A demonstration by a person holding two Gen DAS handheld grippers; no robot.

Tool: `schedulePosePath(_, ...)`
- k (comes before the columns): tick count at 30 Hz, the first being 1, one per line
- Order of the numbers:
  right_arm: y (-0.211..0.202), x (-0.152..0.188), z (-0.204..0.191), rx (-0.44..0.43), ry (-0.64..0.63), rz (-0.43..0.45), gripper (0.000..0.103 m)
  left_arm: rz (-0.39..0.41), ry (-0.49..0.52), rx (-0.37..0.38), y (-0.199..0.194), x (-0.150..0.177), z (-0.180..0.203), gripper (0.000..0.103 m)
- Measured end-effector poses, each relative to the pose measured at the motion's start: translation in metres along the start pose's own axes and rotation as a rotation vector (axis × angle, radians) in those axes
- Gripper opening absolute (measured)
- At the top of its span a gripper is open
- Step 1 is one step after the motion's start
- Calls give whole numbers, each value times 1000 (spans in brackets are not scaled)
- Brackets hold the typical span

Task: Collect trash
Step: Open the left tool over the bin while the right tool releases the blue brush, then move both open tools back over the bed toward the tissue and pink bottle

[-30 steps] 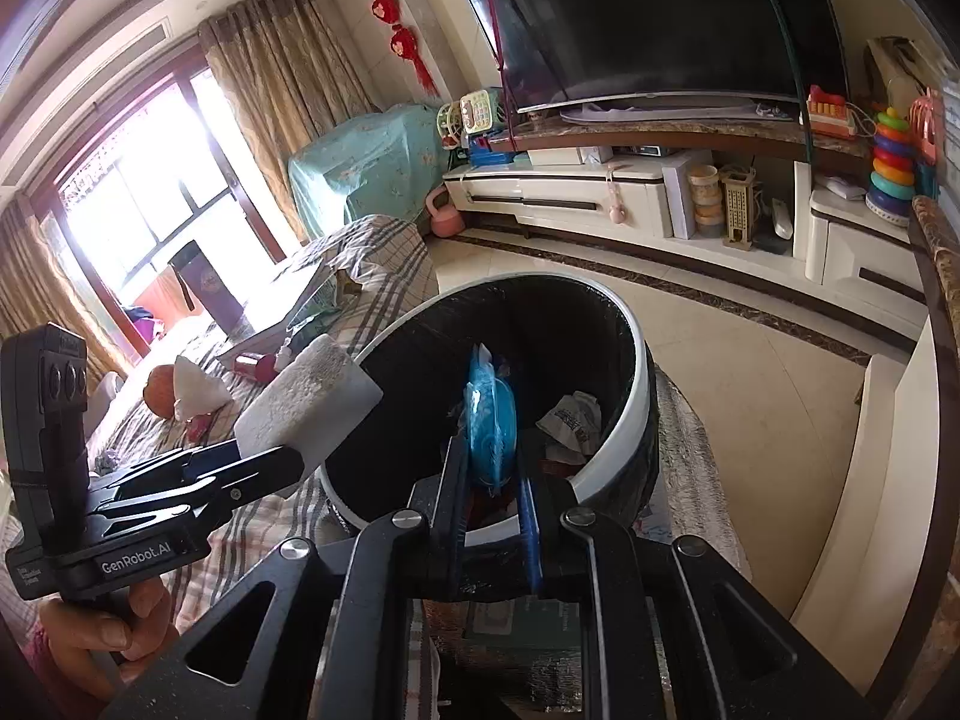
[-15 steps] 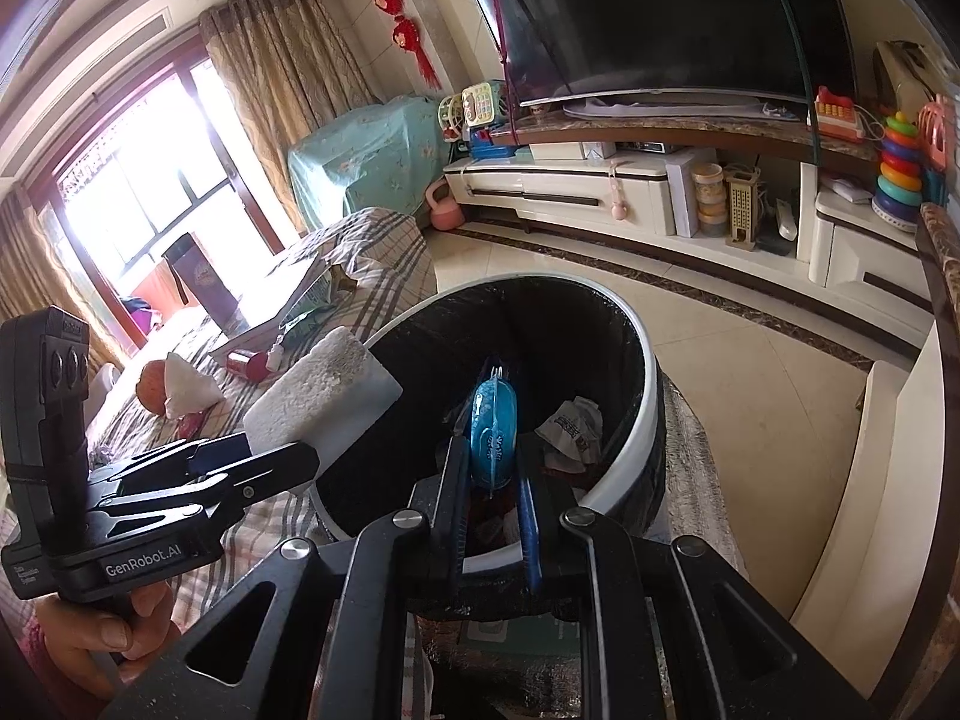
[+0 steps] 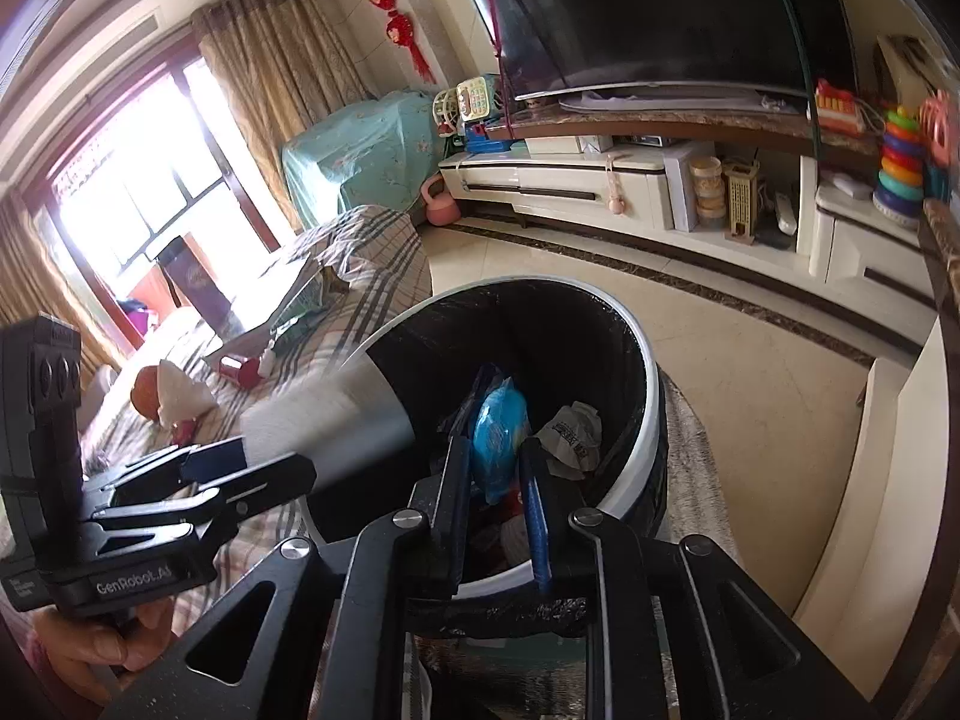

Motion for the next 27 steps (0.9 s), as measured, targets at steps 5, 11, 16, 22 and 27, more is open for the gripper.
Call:
schedulePosePath(5, -7, -1, -3, -13, 9, 26, 53, 10, -27, -13, -7, 5, -9, 75)
schedulePosePath(11, -12, 0, -17, -37, 8, 51, 82, 14, -86, -34, -21, 21, -29, 77)
schedulePosePath(16, -20, -3, -35, -40, -15, 90, 88, 13, -143, -63, -36, 39, -54, 77)
schedulePosePath(22, -23, 0, -62, -81, -34, 112, 95, 28, -209, -105, -59, 57, -87, 77)
schedulePosePath(27, -12, 11, -86, -117, -47, 71, 96, 42, -255, -147, -78, 70, -114, 77)
Point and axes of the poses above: each gripper's, at about its wrist camera, not at the fingertips, and y roughly the way its jaws point, z to its right, x to its underside, the point moved 4 cm from there along y, roughly the way its jaws point, and after that the axes turned 6 degrees about z, right-handed, at the moved point
